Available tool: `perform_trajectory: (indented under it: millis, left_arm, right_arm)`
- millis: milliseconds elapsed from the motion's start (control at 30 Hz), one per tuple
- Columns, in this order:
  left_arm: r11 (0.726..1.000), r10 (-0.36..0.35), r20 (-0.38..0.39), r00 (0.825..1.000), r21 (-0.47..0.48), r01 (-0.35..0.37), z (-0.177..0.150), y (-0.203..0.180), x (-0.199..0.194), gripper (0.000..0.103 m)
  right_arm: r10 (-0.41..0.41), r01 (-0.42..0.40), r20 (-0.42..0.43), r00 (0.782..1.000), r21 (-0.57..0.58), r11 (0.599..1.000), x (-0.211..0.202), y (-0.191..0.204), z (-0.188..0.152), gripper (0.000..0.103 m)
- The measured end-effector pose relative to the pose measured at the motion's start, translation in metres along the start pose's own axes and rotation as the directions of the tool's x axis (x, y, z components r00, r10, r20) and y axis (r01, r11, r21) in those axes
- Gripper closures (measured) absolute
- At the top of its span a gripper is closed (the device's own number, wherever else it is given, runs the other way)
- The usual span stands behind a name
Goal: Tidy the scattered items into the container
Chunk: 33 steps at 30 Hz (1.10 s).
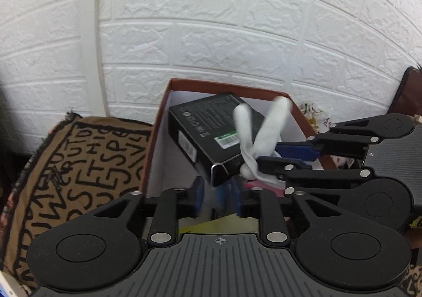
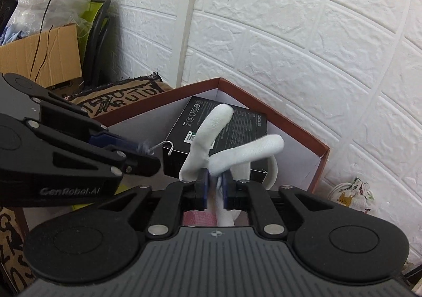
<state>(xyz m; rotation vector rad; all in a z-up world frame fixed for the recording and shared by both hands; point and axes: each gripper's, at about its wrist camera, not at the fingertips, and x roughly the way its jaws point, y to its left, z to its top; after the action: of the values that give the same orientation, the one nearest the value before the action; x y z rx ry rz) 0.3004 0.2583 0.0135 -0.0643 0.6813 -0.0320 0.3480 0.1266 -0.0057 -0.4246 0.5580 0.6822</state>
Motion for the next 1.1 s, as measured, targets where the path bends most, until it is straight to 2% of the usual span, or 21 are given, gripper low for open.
perform_trajectory:
  millis: [33,67,133,167,333,433,633,867,1100]
  left_arm:
    - [1.0,0.026,0.016,1.0,0.005,-0.026,-0.001,0.0,-0.005,0.032]
    - [1.0,0.027,0.033,0.999,0.006,-0.027,-0.002,0.001,-0.01,0.025]
    - [1.0,-0.001,0.043,0.999,-0.017,0.002,-0.003,0.005,-0.02,0.017]
    - [0.999,-0.021,0.044,0.999,-0.037,0.023,-0.003,0.006,-0.024,0.012]
    - [0.997,-0.014,0.092,0.996,-0.077,0.021,-0.006,-0.002,-0.046,0.0]
    - [0.997,-0.009,0.125,0.992,-0.072,0.018,-0.01,-0.008,-0.059,0.0]
    - [1.0,-0.01,0.119,0.993,-0.028,0.014,-0.02,-0.025,-0.075,0.0]
    - [1.0,-0.009,0.12,0.993,-0.007,0.01,-0.034,-0.041,-0.095,0.0]
    - [1.0,-0.023,0.121,0.992,0.023,0.02,-0.051,-0.065,-0.116,0.0]
  right_arm:
    - [-0.013,0.013,-0.004,1.0,-0.003,1.0,-0.002,0.0,-0.001,0.076]
    - [-0.03,0.03,-0.004,1.0,-0.007,1.0,-0.005,-0.001,-0.002,0.07]
    - [-0.071,0.071,0.006,0.997,-0.002,0.997,-0.012,-0.005,-0.006,0.029]
    - [-0.087,0.087,0.021,0.996,0.004,0.996,-0.017,-0.007,-0.007,0.023]
    - [-0.067,0.065,0.063,0.996,0.026,0.998,-0.044,-0.009,-0.01,0.018]
    - [-0.078,0.079,0.092,0.993,-0.012,0.997,-0.059,-0.001,-0.011,0.012]
    - [-0.109,0.12,0.112,0.988,-0.098,0.988,-0.077,0.018,-0.017,0.003]
    - [-0.134,0.149,0.113,0.985,-0.138,0.979,-0.097,0.029,-0.027,0.002]
    - [-0.139,0.15,0.122,0.983,-0.086,0.985,-0.13,0.031,-0.056,0.001]
